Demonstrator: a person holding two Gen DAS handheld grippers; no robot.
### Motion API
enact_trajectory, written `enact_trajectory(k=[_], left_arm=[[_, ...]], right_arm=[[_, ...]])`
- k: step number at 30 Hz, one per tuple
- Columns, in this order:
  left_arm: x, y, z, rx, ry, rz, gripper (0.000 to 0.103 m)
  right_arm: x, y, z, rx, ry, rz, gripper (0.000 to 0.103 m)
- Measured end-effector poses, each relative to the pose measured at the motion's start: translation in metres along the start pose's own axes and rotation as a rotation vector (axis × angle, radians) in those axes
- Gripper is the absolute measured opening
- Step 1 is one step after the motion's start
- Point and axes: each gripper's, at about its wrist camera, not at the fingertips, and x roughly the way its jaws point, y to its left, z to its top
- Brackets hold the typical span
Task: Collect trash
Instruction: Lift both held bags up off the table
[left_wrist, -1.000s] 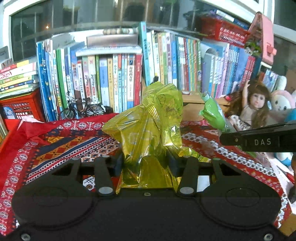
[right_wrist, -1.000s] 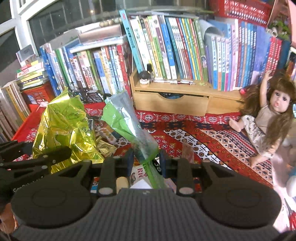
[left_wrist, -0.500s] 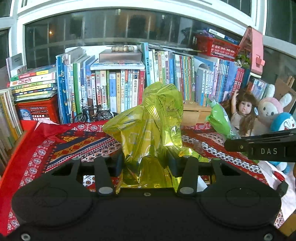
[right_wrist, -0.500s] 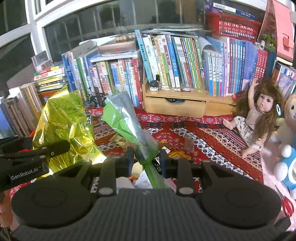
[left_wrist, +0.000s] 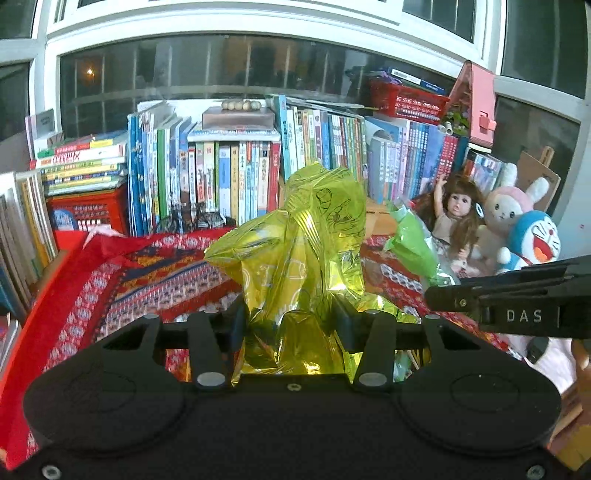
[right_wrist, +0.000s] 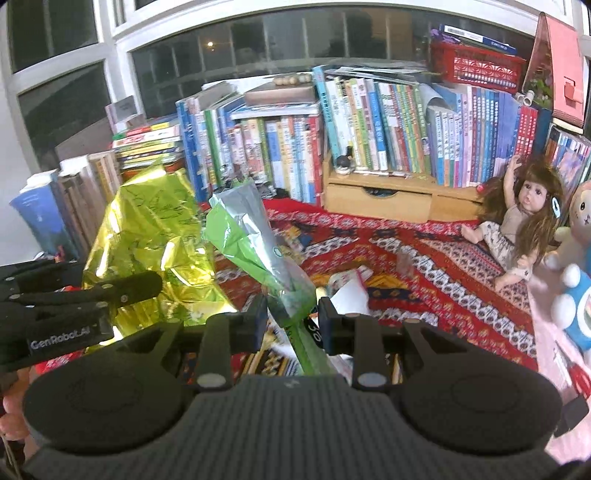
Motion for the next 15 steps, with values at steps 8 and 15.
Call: enact_trajectory(k=[8,15], left_arm=[[-0.041,0.008,-0.051,0.005,0.012,-0.039,0.045],[-0.072,0.013,-0.119,0.017,0.023,-0.065,0.045]], right_arm=[[-0.028,0.028,-0.048,-0.013,0.004,0.056,0.034],[-0.034,0.042,-0.108,-0.014,0.030,0.109,0.034]])
